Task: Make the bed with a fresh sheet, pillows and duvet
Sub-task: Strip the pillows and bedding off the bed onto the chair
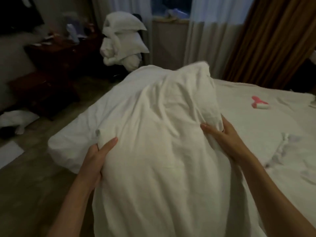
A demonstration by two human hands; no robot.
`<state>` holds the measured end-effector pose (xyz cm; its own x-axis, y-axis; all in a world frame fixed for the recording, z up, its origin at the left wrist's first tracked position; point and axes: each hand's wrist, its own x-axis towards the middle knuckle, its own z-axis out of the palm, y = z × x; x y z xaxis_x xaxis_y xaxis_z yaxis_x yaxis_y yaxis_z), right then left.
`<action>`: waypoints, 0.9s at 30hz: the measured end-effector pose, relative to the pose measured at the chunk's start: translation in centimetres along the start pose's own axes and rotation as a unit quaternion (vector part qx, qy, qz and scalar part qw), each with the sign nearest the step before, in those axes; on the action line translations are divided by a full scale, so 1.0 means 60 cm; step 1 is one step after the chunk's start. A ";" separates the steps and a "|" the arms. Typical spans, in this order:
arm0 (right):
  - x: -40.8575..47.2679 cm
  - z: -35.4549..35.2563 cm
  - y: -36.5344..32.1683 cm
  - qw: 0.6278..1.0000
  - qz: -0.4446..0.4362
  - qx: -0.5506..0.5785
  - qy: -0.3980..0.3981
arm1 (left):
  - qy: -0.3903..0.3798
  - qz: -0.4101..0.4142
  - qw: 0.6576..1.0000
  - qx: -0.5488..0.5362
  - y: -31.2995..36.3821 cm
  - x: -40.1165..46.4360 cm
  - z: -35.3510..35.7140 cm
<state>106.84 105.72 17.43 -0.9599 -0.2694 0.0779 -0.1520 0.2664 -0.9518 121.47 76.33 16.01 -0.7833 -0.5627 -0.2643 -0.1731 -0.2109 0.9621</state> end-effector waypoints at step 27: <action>0.374 0.874 -0.115 0.963 0.028 0.085 -0.254 | 0.314 -0.095 0.942 -0.070 0.045 0.345 -0.620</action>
<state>98.72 49.33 10.18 -0.7198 -0.6884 -0.0892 -0.0204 0.1494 -0.9886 126.99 34.40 10.60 -0.2315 -0.8565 -0.4613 -0.1593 -0.4344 0.8865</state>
